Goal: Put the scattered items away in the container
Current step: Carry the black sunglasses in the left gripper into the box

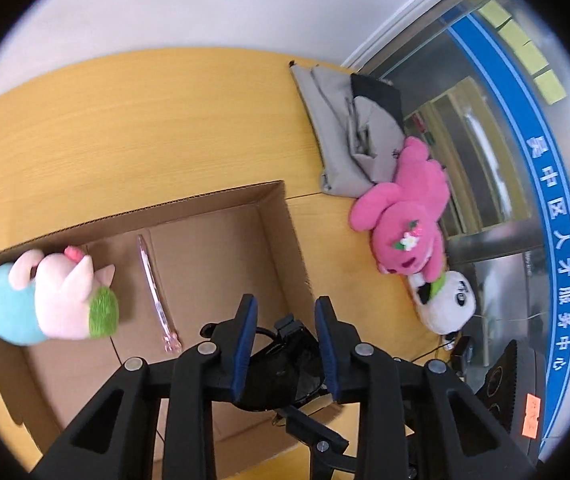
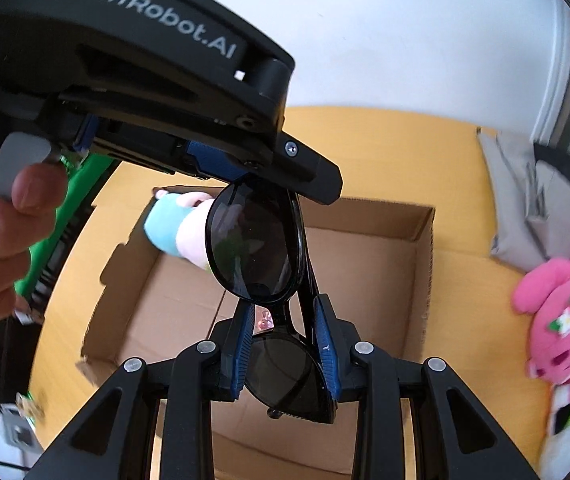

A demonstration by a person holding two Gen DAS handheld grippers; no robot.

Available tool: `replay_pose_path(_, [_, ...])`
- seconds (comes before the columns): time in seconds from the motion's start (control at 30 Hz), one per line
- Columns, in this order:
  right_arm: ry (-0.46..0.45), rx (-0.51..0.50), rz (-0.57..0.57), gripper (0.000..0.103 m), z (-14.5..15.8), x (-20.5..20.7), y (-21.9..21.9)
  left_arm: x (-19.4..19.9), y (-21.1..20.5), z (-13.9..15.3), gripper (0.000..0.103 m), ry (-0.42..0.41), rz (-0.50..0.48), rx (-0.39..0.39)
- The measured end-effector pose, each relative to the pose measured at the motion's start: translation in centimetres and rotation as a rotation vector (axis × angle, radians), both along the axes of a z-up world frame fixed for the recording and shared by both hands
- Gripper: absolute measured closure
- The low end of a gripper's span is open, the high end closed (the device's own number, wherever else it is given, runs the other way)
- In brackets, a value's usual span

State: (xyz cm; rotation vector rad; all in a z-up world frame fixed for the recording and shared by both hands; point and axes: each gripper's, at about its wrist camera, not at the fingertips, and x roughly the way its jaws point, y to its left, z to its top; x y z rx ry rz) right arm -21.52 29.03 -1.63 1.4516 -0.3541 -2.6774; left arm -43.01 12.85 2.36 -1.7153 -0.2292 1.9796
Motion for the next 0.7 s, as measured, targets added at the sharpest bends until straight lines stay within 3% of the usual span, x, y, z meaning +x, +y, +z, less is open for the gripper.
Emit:
replay_pose_path(0.17, [-0.041,-0.067,-0.062,0.071,-3.4,-1.7,1.2,-2.0,1.1,-3.5,0.083,-0.026,-0.037,-0.008])
replay_pose_path(0.5, [-0.140,-0.167,-0.184,0.072,-9.8,-5.8,3.0,-6.2,2.0,-10.7,0.083,-0.044,-0.059,-0.034])
replay_pose_path(0.7, [-0.199,-0.168,-0.224,0.072,-12.1,-7.5,3.3,-8.0,1.7,-14.2,0.083,-0.068,-0.029,0.009])
